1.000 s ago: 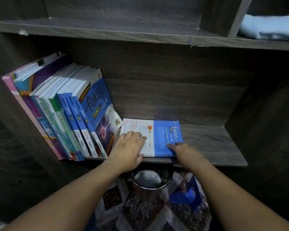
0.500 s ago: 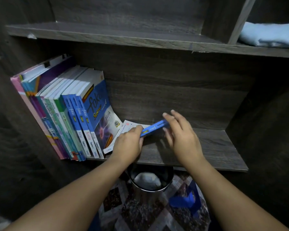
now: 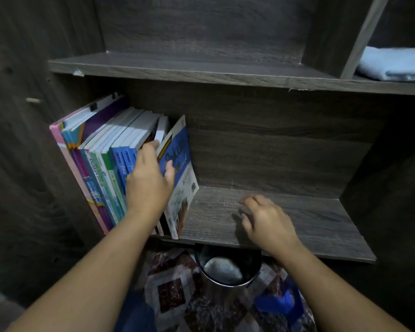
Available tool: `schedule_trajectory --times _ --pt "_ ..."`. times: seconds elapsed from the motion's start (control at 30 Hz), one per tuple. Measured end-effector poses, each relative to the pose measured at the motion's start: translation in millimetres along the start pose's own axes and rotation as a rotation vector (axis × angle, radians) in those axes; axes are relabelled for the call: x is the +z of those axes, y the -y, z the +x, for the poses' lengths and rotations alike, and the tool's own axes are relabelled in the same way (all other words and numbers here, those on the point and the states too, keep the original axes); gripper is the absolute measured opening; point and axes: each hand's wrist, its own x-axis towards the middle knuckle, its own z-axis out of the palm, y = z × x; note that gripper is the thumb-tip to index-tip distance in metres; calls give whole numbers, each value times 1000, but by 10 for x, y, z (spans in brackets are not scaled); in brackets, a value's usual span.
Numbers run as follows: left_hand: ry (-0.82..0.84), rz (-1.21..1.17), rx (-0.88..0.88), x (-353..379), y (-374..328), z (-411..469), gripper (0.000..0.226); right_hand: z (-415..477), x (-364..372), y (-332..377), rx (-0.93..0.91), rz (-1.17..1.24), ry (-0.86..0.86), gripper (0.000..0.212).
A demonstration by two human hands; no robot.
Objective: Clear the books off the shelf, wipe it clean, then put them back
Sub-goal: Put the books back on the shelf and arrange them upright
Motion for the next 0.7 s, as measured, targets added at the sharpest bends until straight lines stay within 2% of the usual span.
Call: schedule_trajectory --times 0.1,0.2,0.3,0.37,0.47,0.7 --pt "-13 2 2 6 5 63 33 -5 2 41 -5 -6 72 33" --pt "-84 41 147 94 24 105 26 10 8 70 -15 8 82 32" --pt "-185 137 194 163 58 147 25 20 -4 86 -13 8 95 31" --pt "-238 325 154 202 69 175 27 10 -8 98 -16 4 109 30" --pt "-228 588 -17 193 85 204 34 -18 -7 118 -16 -6 136 29" --pt "-127 467 25 81 155 109 56 -12 -108 125 -22 -39 127 28"
